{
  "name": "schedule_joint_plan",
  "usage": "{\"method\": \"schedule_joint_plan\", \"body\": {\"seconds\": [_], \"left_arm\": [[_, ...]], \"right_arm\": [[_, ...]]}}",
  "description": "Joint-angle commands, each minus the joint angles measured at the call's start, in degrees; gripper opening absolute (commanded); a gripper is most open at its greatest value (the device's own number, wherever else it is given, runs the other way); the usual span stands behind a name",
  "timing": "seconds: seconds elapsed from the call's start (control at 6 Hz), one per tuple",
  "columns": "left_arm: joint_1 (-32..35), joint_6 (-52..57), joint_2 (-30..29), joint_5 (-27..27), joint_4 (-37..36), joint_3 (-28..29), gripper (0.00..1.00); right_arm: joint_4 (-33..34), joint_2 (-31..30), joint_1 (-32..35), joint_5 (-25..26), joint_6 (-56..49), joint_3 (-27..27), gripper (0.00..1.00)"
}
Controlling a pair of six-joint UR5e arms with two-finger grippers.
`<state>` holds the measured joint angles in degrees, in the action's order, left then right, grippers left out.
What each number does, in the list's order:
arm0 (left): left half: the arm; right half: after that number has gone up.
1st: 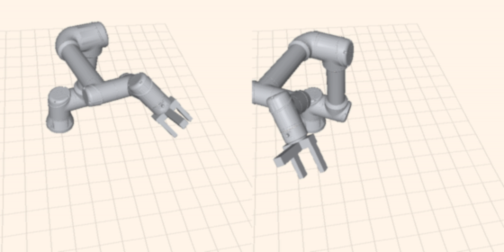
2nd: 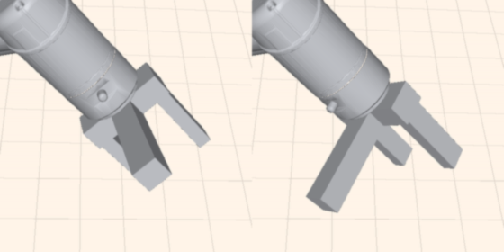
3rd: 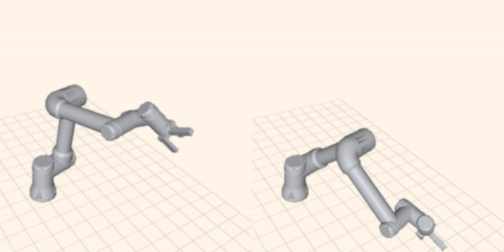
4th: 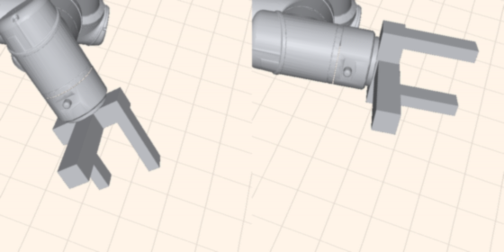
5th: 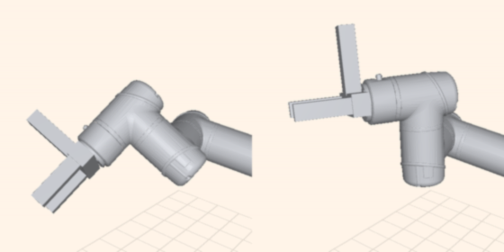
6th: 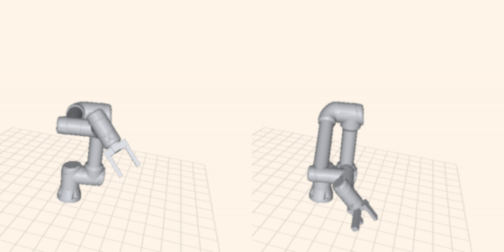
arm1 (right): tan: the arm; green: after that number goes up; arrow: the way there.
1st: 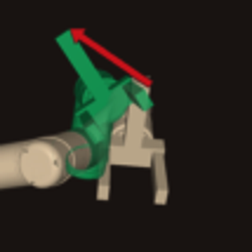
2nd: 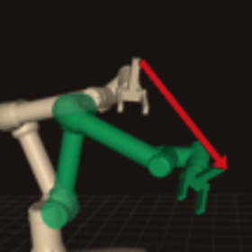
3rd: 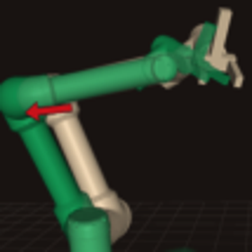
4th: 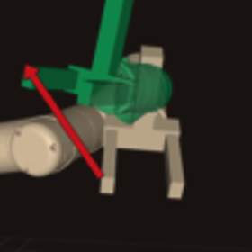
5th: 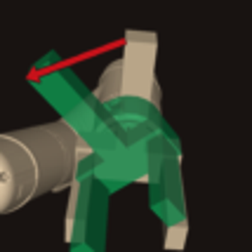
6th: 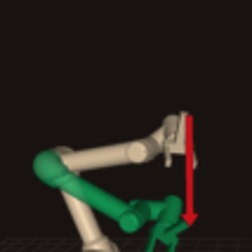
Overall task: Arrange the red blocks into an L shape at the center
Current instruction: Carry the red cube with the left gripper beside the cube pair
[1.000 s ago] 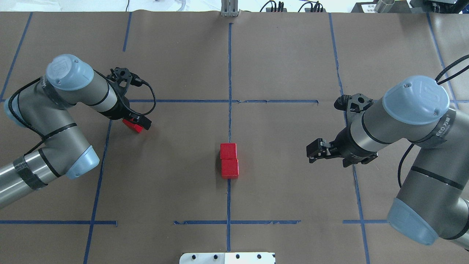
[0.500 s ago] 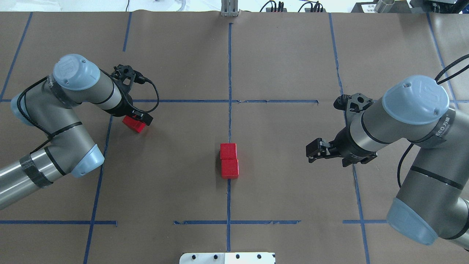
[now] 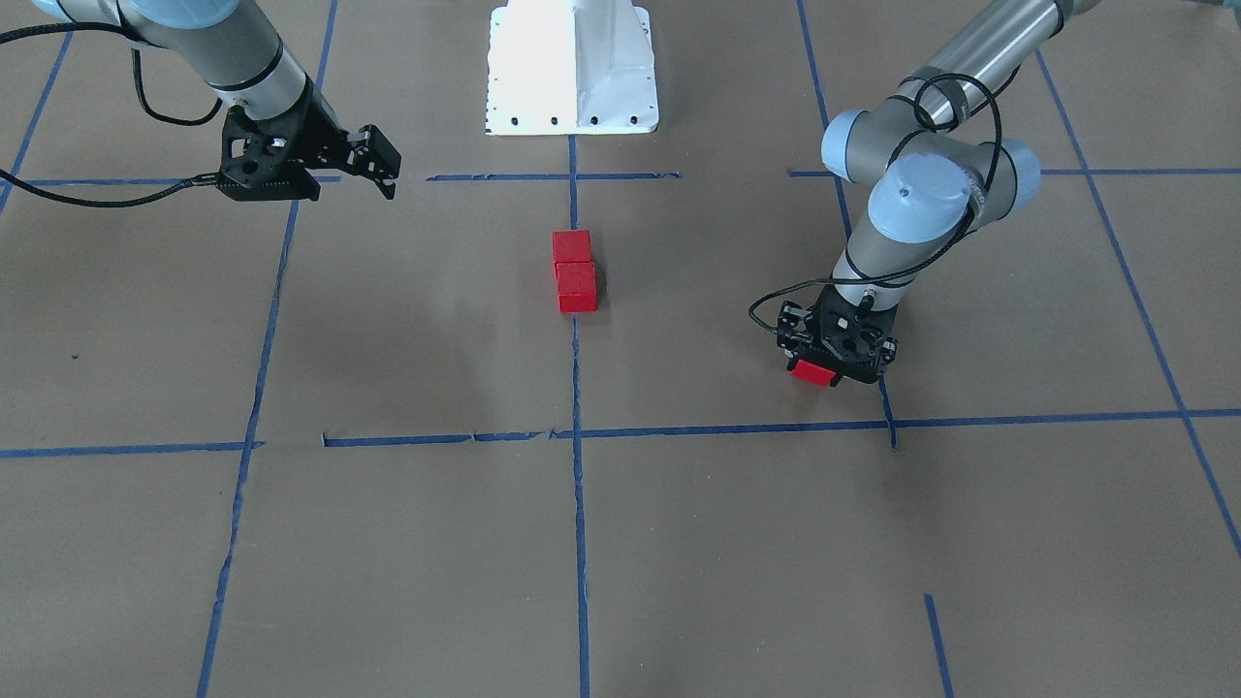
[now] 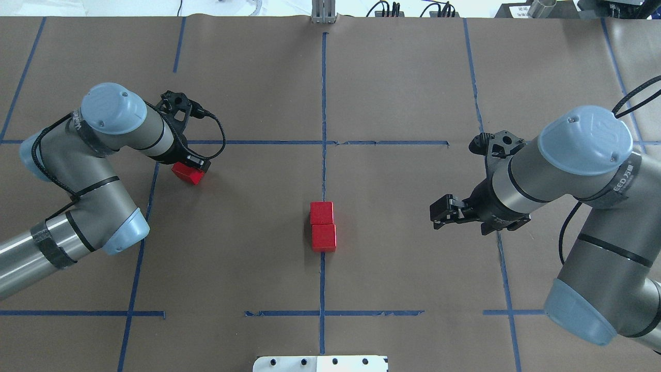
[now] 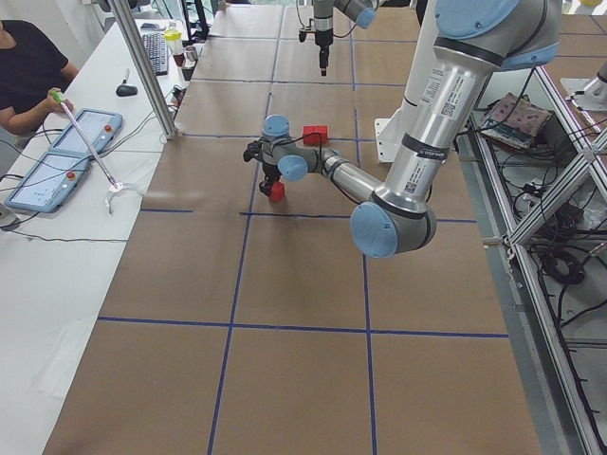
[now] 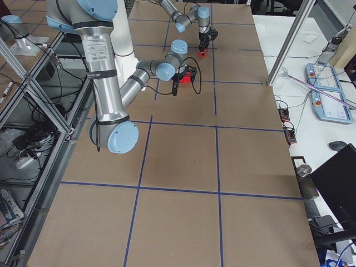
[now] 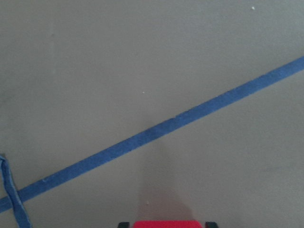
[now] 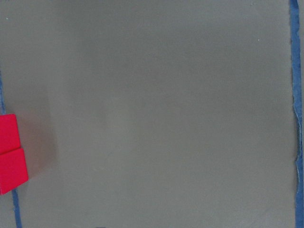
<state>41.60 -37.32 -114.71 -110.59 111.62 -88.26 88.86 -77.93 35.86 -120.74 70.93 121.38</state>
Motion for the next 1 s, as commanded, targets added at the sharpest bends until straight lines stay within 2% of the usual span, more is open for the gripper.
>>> {"method": "schedule_joint_plan", "body": {"seconds": [0.0,0.33,0.5,0.67,0.83], "left_arm": [[-0.03,-10.67,-4.79,0.81,-9.77,-3.47,0.0],[-1.16,-35.22,-6.06,1.25,-12.21,-6.47,0.0],[-5.26,-59.03,-6.06,5.95,-12.21,-8.22,0.0],[-11.22,-72.58,-7.71,12.44,-14.13,-8.33,0.0],[-13.54,-79.94,-11.55,13.11,-23.28,-8.16,0.0]], "right_arm": [[0.0,0.32,0.0,-0.02,0.0,0.17,1.0],[0.0,0.41,0.17,-0.02,0.0,0.26,1.0],[0.0,0.32,0.17,-0.02,0.0,0.35,1.0],[0.0,0.41,0.17,-0.02,0.0,0.43,1.0],[0.0,0.32,0.26,-0.02,0.0,0.52,1.0]]}}
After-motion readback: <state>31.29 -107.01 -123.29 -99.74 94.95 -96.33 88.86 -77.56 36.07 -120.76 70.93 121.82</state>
